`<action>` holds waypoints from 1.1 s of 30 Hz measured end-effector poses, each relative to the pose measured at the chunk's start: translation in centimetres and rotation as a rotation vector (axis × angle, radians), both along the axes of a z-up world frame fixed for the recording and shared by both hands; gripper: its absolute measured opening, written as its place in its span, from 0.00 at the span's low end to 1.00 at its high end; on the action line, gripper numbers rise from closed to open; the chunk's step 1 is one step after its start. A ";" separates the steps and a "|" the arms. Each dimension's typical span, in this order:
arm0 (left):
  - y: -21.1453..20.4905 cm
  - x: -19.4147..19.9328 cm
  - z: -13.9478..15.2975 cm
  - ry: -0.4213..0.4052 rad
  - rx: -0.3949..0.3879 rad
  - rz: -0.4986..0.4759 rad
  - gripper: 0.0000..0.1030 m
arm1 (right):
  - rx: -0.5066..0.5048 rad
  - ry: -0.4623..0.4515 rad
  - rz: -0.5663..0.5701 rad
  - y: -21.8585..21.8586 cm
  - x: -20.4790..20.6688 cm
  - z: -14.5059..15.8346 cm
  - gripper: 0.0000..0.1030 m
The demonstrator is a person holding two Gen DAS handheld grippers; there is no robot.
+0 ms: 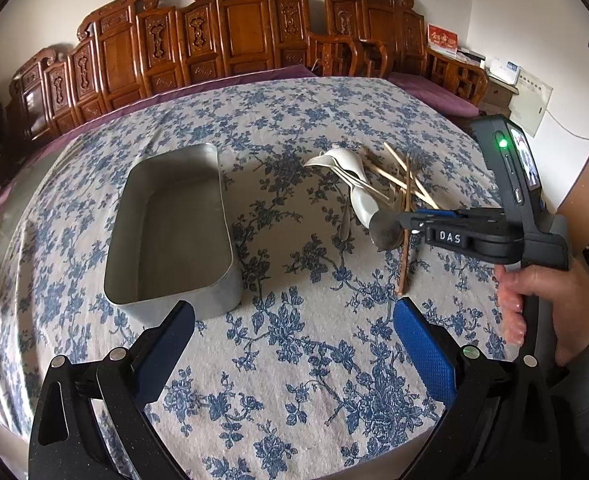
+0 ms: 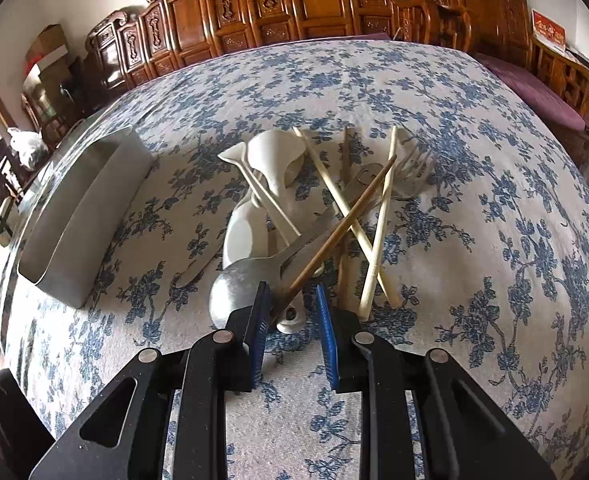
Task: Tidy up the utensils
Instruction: 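Move the left tool down over the utensil pile toward the white fork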
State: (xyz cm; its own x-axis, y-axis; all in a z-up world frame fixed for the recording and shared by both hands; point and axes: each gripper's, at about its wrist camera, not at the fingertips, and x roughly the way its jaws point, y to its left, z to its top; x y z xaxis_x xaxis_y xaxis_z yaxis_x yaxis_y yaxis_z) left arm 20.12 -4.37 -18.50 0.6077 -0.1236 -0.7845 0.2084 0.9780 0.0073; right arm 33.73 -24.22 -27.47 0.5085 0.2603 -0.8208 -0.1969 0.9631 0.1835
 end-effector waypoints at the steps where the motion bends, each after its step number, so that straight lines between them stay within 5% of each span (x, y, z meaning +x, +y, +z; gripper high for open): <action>1: -0.1 -0.1 -0.1 0.000 0.002 -0.001 0.93 | 0.009 0.005 -0.004 -0.2 0.0 0.0 0.20; 8: -1.4 -0.1 -0.5 0.010 0.018 -0.017 0.93 | 0.054 0.022 -0.004 -1.1 -0.1 0.1 0.00; 21: -4.3 2.0 -2.1 0.028 0.072 -0.058 0.93 | 0.107 -0.018 -0.009 -3.3 -0.7 1.2 0.01; 23: -4.3 2.1 -2.3 0.030 0.072 -0.052 0.93 | 0.104 -0.023 -0.007 -3.1 -0.6 1.2 0.05; 25: -4.1 2.1 -2.5 0.035 0.067 -0.044 0.93 | 0.114 -0.020 0.004 -2.8 -0.6 1.1 0.30; 26: -4.0 2.2 -2.6 0.037 0.066 -0.039 0.93 | 0.104 -0.023 0.011 -2.5 -0.7 1.1 0.33; 33: -3.5 2.1 -2.6 0.033 0.059 -0.025 0.93 | 0.040 0.006 0.048 -0.7 -2.4 0.4 0.33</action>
